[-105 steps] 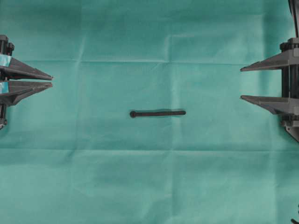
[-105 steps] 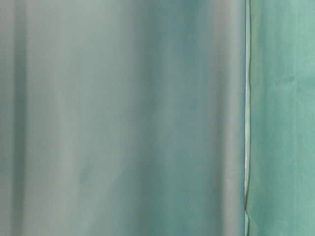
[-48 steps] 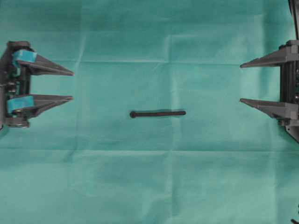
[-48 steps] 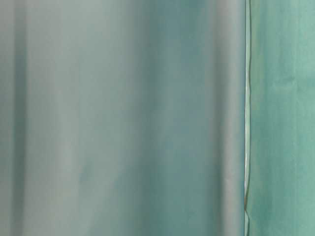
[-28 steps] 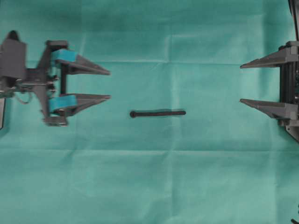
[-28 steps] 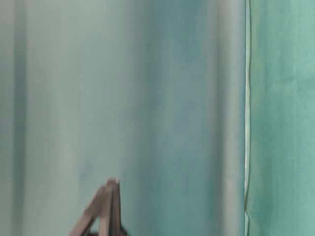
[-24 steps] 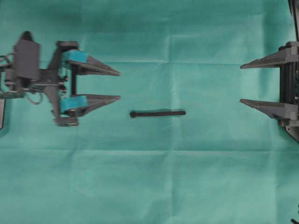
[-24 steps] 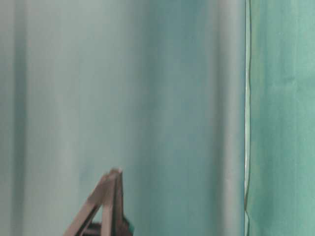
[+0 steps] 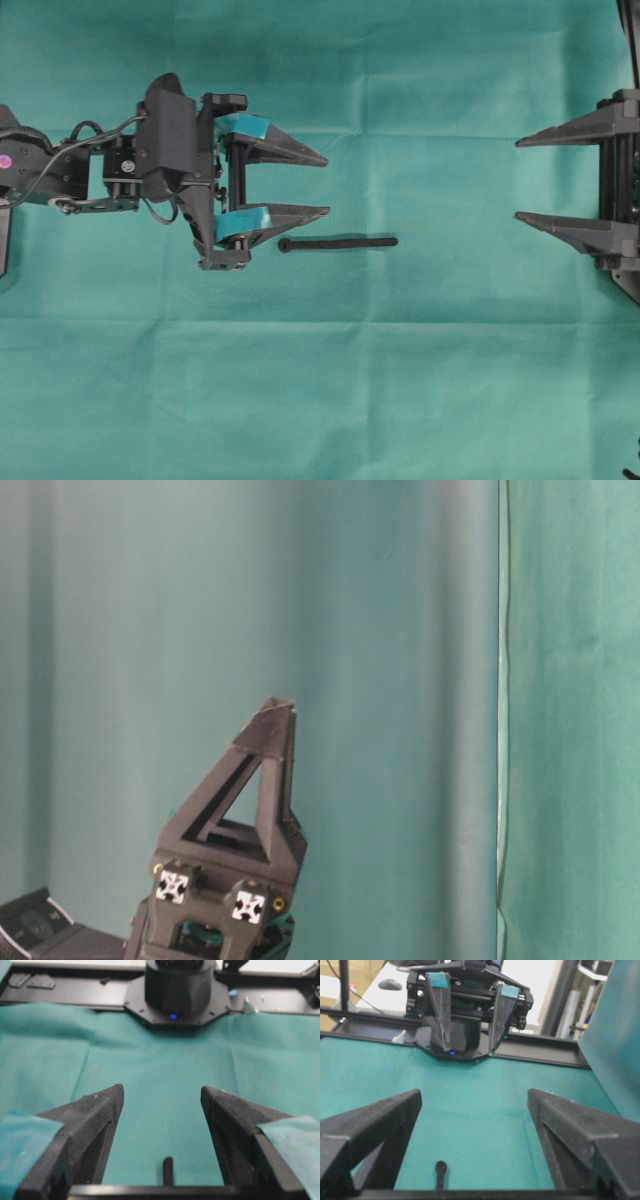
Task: Peel off the Velcro with your right arm.
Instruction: 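Move the left gripper toward the black Velcro strap's left end, then lower the left gripper and close it on the strap's left end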
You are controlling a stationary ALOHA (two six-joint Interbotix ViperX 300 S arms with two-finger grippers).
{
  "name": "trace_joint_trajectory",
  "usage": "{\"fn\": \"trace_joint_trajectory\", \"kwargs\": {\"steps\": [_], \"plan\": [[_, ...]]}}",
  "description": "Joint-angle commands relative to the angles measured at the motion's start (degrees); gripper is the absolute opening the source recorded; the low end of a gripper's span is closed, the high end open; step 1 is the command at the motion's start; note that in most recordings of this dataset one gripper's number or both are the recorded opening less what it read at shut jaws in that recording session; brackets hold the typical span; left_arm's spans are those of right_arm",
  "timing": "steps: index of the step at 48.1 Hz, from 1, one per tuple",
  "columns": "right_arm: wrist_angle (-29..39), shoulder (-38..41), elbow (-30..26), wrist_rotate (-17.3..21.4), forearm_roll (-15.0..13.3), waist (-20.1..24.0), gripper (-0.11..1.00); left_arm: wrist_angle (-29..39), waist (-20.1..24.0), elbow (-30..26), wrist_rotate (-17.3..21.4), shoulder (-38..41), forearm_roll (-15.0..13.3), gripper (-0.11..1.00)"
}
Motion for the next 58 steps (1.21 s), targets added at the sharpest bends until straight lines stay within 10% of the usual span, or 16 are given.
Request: {"fn": "trace_joint_trajectory", "kwargs": {"steps": [1,29,58], "plan": [[-0.5,0.2,-0.6,0.1,-0.1,-0.1,0.82,3.4,0.2,-2.4,-0.1,-0.5,-0.1,0.67],[-0.5,0.1,-0.5,0.1,-0.2,-0.1,0.82,41.0,0.2,-14.5,-0.3,1.3,-0.1,0.67],[-0.5,0.1,-0.5,0.1,-0.2,0.0,0.82,39.7,-0.1,-16.4,0.0,11.1,-0.1,0.66]]}}
